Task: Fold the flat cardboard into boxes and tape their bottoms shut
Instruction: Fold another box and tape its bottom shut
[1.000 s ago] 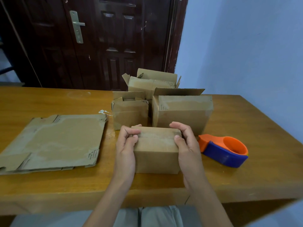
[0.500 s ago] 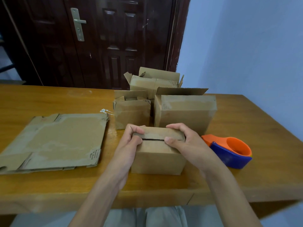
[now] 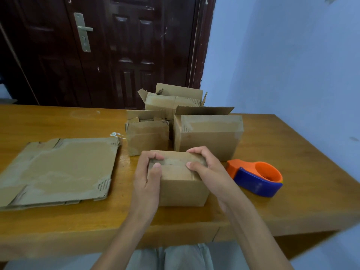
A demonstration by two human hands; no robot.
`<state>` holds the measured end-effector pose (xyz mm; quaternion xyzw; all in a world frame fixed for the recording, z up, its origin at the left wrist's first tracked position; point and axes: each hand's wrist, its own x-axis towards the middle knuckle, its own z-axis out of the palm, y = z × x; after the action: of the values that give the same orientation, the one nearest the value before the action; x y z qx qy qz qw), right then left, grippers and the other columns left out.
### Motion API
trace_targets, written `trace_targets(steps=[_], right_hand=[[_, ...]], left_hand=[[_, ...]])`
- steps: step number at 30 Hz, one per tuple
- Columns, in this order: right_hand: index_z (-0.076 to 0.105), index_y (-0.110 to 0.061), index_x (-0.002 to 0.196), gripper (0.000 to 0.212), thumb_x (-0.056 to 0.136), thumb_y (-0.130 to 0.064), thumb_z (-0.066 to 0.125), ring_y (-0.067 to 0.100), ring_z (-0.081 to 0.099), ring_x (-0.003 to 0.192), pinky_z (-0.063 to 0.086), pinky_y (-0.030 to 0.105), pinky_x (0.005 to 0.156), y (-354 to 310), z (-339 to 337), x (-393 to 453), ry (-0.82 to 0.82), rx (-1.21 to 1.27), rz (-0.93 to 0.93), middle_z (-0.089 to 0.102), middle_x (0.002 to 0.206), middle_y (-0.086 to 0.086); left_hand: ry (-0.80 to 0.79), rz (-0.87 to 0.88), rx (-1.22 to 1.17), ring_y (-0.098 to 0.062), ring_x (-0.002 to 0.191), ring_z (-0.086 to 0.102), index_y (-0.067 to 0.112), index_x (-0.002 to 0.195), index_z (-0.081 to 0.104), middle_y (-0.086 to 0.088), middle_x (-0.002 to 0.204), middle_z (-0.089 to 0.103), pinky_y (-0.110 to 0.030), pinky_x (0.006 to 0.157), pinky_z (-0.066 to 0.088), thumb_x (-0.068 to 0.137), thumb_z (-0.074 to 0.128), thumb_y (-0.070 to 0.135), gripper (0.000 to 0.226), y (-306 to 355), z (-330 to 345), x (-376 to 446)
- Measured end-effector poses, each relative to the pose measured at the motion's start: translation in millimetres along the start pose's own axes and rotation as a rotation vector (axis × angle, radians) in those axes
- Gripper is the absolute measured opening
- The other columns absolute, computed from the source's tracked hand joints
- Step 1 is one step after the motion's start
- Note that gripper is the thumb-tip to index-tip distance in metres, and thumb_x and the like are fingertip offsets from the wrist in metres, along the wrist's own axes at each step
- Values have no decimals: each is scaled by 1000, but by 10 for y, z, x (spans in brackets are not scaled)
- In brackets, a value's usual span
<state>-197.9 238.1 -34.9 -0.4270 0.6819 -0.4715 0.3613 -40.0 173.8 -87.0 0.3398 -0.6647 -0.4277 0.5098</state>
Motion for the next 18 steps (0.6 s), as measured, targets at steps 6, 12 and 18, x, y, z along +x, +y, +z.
trace_targets(steps=[6,12,18], right_hand=[[60,-45,128,22,106,-41,55,19,65,114,55,36,91,151,13,-143,-7,342,-3,67,125,-8],[59,-42,134,27,107,-40,58,2,64,120,56,26,95,495,-35,-197,51,225,-53,64,136,-10],[69,-23,109,22,98,-4,67,17,70,104,58,28,87,707,-117,-343,282,130,-223,73,109,-1]], left_hand=[[-150,184,351,-4,92,54,33,99,55,14,103,56,-28,76,47,91,43,40,16,523,-94,376],[-416,373,946,-13,99,49,37,97,43,9,104,52,-41,97,45,88,30,56,25,871,162,367],[-559,430,1263,-30,123,52,34,106,39,-6,130,56,-55,109,41,98,36,61,28,1006,597,271]])
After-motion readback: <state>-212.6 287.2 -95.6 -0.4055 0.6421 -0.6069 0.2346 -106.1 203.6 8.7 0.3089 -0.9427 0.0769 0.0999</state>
